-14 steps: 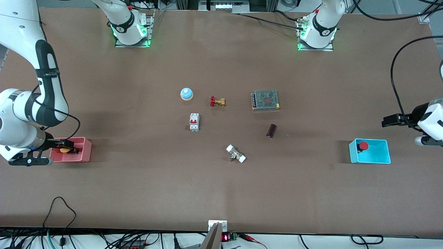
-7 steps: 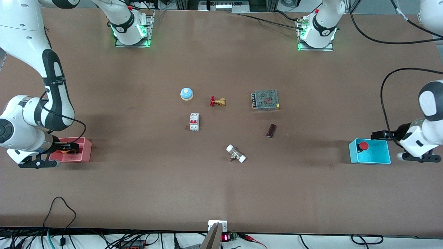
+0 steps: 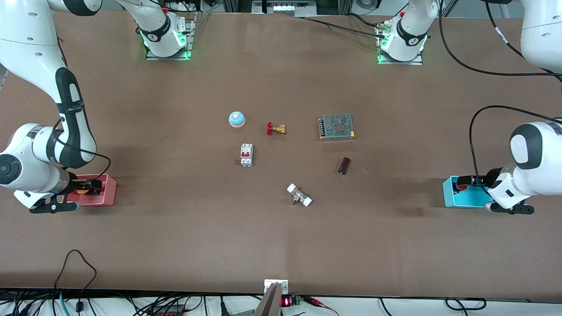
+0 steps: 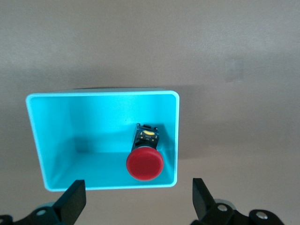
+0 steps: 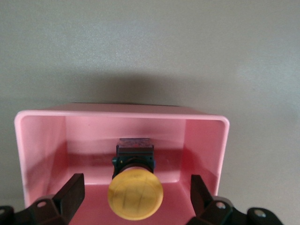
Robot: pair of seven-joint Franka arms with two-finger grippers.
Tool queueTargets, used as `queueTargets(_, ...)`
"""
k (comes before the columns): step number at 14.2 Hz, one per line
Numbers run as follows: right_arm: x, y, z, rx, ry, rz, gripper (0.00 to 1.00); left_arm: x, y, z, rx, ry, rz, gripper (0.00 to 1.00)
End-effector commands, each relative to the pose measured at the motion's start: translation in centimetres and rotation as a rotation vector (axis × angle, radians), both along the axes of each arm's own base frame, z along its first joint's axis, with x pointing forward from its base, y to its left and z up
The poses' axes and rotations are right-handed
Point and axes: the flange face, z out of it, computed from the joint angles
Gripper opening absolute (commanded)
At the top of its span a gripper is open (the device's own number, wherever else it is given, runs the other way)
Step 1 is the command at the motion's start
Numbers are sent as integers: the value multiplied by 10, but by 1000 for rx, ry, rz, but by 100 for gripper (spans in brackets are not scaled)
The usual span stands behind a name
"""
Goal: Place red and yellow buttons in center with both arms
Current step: 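Lower both grippers and close them on the yellow and red buttons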
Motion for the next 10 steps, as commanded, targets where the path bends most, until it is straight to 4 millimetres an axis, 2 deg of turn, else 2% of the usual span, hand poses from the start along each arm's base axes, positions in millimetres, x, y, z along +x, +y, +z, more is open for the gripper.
queueTargets(1, 9, -1, 1, 11, -16, 20, 100, 7, 3, -5, 10, -2, -10, 100)
queueTargets(4, 10, -1, -1, 14, -17, 15, 100, 5, 4, -16, 8, 13, -10, 95)
queueTargets(7, 10, 0, -3, 16, -16, 15, 99, 2, 7, -23, 8, 26, -5, 83)
queueTargets(10, 9, -6, -4, 36, -19, -1, 85, 2, 8, -24, 7, 27, -3, 70)
